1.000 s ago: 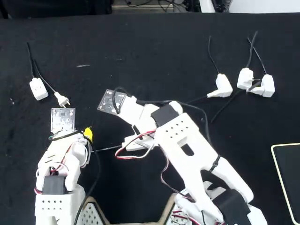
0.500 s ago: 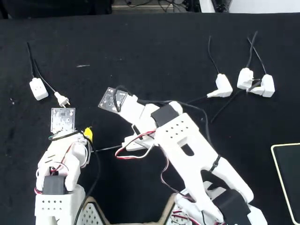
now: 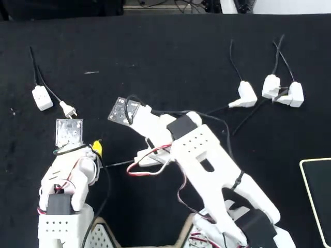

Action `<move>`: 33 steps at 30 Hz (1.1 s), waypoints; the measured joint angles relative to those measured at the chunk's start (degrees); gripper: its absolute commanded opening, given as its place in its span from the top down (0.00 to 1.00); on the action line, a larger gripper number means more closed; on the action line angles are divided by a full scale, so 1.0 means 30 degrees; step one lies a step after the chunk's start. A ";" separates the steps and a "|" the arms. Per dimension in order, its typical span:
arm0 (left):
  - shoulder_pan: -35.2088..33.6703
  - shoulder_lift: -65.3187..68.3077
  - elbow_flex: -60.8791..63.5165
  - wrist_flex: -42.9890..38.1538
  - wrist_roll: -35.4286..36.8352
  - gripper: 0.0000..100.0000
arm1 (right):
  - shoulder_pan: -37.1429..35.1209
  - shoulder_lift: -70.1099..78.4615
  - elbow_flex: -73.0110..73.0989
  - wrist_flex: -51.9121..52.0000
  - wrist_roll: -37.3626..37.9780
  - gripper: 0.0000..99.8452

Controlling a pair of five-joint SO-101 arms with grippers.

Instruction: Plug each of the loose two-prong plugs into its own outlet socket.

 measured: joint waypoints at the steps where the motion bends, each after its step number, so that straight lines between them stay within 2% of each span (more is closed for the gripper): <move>1: 0.0000 0.0000 0.0000 0.0000 0.0000 0.85 | 0.0000 0.0000 0.0000 0.0000 0.0029 0.99; 7: 0.0000 0.0000 0.0000 0.0000 0.0000 0.85 | 0.0000 0.0000 0.0000 0.0000 0.0059 0.99; 17: 0.0000 0.0000 0.0000 0.0000 0.0000 0.85 | 0.0000 0.0000 0.0000 0.0000 -0.1993 0.99; 24: 0.0000 0.0000 0.0000 0.0000 0.0000 0.85 | 0.0000 -0.0029 0.1114 -0.0205 -0.0908 0.99; 33: 0.0000 0.0000 0.0000 0.0000 0.0000 0.85 | 0.0000 0.0000 0.0879 -0.0264 -0.0791 0.99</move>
